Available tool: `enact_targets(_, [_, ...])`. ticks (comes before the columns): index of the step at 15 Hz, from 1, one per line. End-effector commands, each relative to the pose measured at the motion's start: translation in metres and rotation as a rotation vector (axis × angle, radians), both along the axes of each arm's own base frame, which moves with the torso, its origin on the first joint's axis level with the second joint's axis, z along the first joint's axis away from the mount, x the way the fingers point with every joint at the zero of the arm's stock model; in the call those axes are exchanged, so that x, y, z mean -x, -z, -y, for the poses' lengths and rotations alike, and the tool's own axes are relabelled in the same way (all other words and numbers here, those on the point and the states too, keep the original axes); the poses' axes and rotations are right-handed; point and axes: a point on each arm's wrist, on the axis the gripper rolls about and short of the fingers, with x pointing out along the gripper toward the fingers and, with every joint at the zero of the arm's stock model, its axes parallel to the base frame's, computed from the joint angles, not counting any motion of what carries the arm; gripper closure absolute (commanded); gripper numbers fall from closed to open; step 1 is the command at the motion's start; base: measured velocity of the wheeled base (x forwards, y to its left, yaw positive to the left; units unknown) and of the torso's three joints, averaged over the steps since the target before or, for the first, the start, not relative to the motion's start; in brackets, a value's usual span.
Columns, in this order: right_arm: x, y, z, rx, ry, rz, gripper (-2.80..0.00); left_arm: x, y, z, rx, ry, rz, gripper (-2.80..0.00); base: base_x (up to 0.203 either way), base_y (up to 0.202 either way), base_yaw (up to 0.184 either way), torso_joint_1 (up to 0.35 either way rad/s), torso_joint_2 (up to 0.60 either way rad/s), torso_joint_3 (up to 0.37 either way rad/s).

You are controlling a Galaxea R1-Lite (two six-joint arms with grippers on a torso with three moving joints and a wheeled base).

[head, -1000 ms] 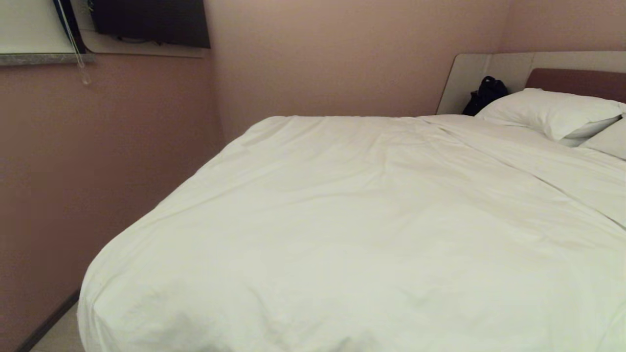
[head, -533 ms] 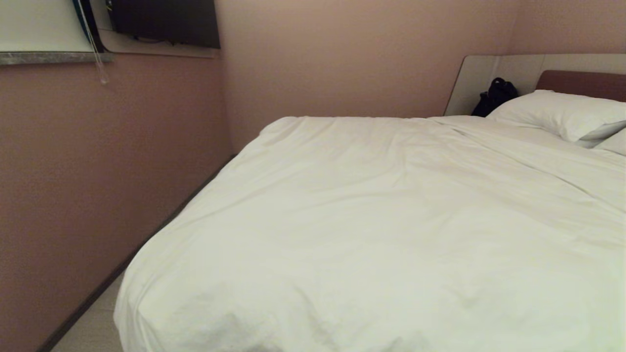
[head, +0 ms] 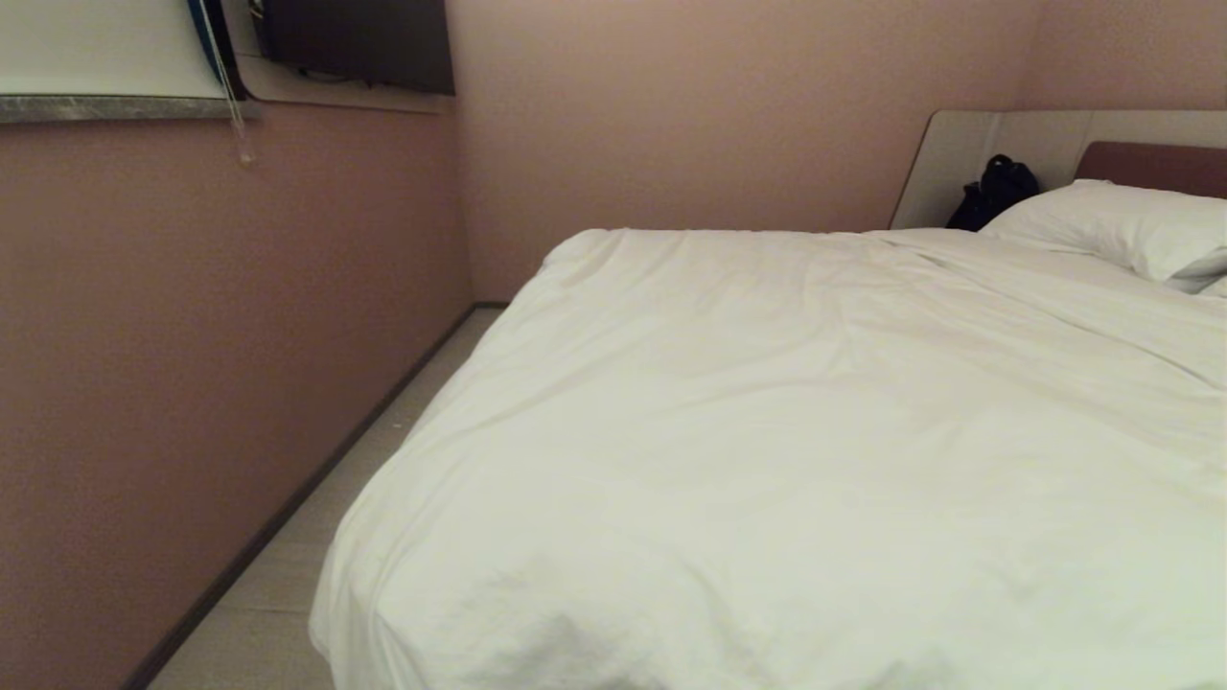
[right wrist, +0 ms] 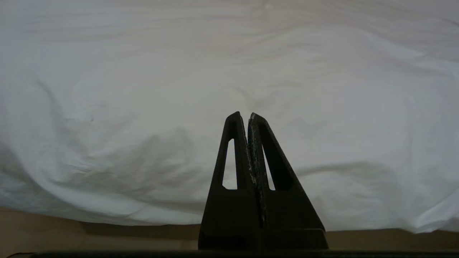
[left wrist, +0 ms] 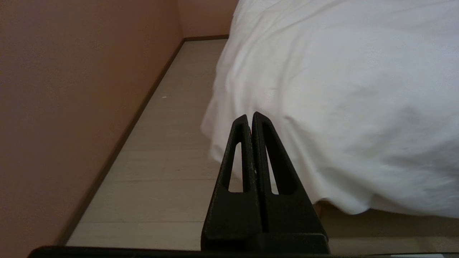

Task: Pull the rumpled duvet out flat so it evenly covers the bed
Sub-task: Flatten the corners of the folded blanket

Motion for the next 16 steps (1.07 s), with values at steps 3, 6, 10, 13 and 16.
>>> enact_targets(3, [0.0001, -0.0001, 0.0, 0.001, -0.001, 0.001, 0.0, 0.0, 0.0, 0.0, 0.0, 0.0, 0.0, 0.0, 0.0, 0.192, -0.001, 0.001, 0.0, 0.003])
enact_targets(6, [-0.0001, 0.0003, 0.0, 0.001, -0.001, 0.0, 0.0, 0.0, 0.0, 0.0, 0.001, 0.0, 0.0, 0.0, 0.0, 0.077, 0.002, 0.002, 0.0, 0.002])
enact_targets(10, [0.0, 0.0, 0.0, 0.001, 0.0, 0.001, 0.0, 0.0, 0.0, 0.0, 0.001, 0.0, 0.0, 0.0, 0.0, 0.0, 0.0, 0.0, 0.0, 0.0])
enact_targets(13, [0.0001, 0.0, 0.0, 0.001, 0.0, 0.0, 0.0, 0.0, 0.0, 0.0, 0.003, 0.0, 0.0, 0.0, 0.0, 0.0, 0.0, 0.0, 0.0, 0.0])
enact_targets(16, [0.0001, -0.0001, 0.0, 0.001, 0.0, 0.001, 0.0, 0.0, 0.0, 0.0, 0.003, 0.0, 0.0, 0.0, 0.0, 0.0, 0.0, 0.0, 0.0, 0.0])
